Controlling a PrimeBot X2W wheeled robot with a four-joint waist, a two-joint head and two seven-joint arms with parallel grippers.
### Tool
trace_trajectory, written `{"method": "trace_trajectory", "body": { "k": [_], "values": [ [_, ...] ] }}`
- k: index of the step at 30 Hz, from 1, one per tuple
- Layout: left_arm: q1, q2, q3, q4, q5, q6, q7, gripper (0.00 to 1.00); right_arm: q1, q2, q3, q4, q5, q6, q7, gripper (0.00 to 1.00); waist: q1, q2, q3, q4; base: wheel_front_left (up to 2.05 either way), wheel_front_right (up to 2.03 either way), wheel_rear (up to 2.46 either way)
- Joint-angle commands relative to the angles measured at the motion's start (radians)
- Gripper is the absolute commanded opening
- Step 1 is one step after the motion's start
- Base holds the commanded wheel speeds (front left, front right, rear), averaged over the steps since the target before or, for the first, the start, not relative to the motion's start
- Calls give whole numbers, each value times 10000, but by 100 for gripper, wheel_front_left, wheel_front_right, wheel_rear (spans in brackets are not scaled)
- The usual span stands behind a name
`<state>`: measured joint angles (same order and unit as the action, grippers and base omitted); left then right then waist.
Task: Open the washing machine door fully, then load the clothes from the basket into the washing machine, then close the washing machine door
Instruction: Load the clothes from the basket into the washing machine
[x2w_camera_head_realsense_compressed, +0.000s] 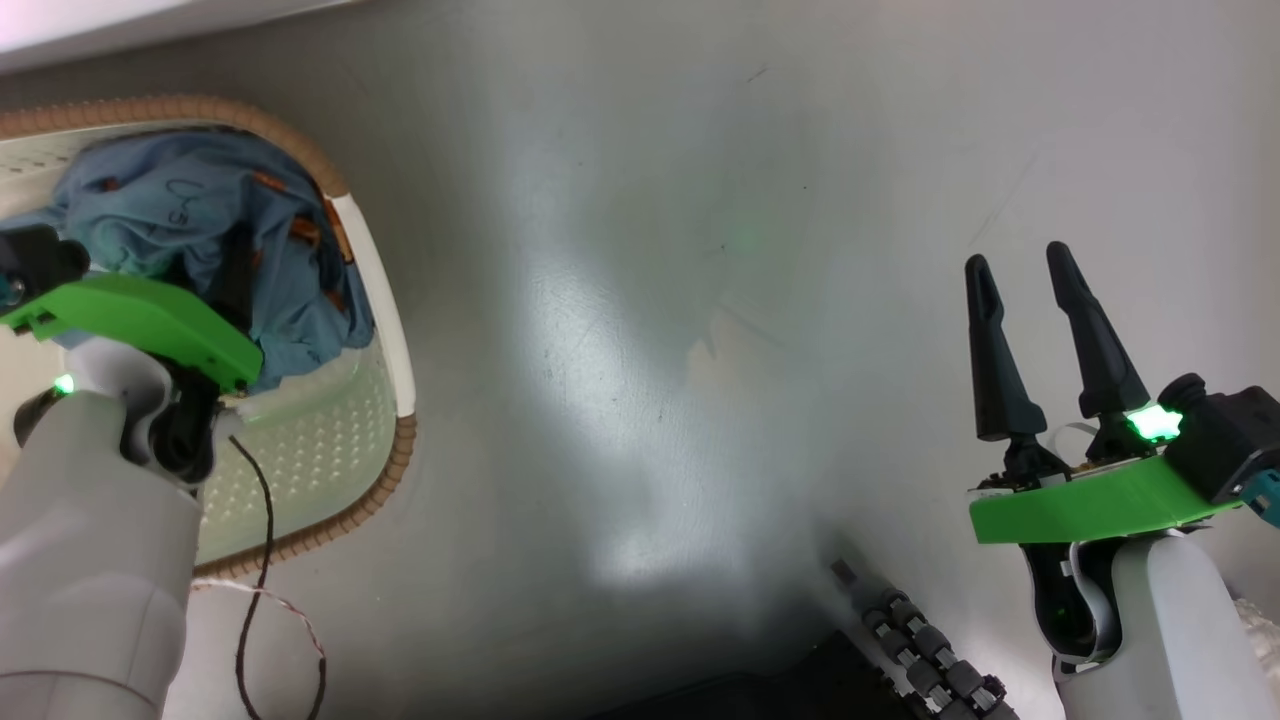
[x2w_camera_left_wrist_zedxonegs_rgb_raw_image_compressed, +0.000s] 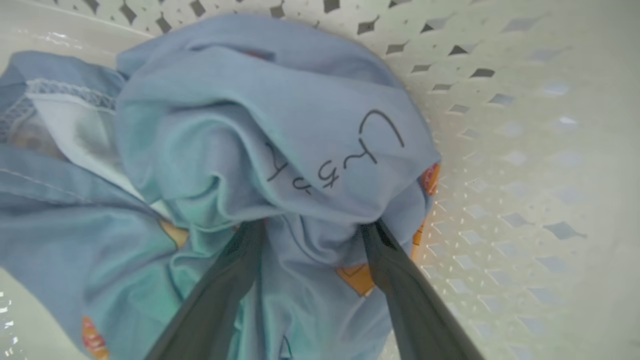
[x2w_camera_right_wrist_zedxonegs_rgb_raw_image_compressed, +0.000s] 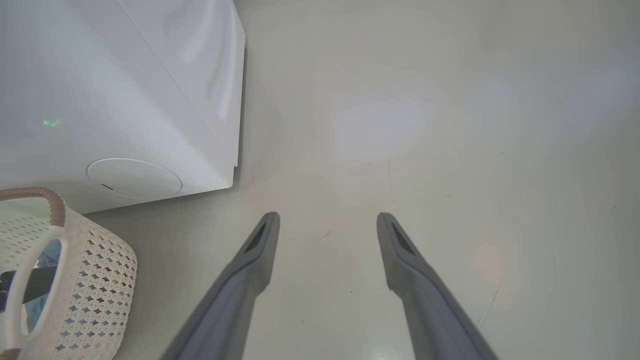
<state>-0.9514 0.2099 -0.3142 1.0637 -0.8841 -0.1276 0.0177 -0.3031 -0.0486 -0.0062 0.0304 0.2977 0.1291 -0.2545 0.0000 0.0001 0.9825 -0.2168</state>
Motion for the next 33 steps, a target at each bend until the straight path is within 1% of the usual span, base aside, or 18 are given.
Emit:
{"method": "trace_trajectory", "body": {
  "k": [1, 4, 5, 6, 7, 12, 18, 25, 30, 33],
  "values": [
    [64, 242, 108, 56, -135, -30, -9, 100, 655, -16, 138, -233, -102, 16, -72, 100, 0, -1, 36, 37, 0, 0, 0],
    [-59, 190, 51, 223, -173, -30, -114, 100, 703, -16, 117, -270, -120, 16, -72, 100, 0, -1, 53, 69, 0, 0, 0],
    [-110, 184, 29, 338, -163, -30, -208, 74, 719, -16, 119, -283, -127, 16, -72, 100, 0, -1, 51, 82, 0, 0, 0],
    [-157, 174, -39, 459, -117, -30, -256, 31, 728, -16, 129, -291, -131, 16, -72, 100, 0, -1, 43, 89, 0, 0, 0],
    [-193, 185, -90, 613, -71, -30, -306, 0, 719, -16, 148, -290, -129, 16, -72, 100, 0, -1, 27, 90, 0, 0, 0],
    [-286, 230, -208, 1157, 67, -22, -835, 0, 523, -16, 202, -338, -37, 16, -72, 100, 0, -1, -117, 18, 0, 0, 0],
    [72, 186, -219, 1088, -116, -27, -1776, 0, 188, -16, 196, -251, -1, 16, -72, 100, 0, -1, -591, 42, 0, 0, 0],
    [1036, 66, -306, 390, -572, -29, -2519, 0, -25, -16, 236, -52, -77, 16, -72, 100, 0, -1, -1556, 339, 0, 0, 0],
    [1794, 82, -459, -290, -629, -29, -2756, 0, -51, -16, 265, 124, -183, 16, -72, 100, 0, -1, -2350, 670, 0, 0, 0],
    [2195, 160, -271, -860, -494, -30, -2786, 0, -2, -16, 233, 244, -284, 16, -72, 100, 0, -1, -2832, 910, 0, 0, 0]
  ]
}}
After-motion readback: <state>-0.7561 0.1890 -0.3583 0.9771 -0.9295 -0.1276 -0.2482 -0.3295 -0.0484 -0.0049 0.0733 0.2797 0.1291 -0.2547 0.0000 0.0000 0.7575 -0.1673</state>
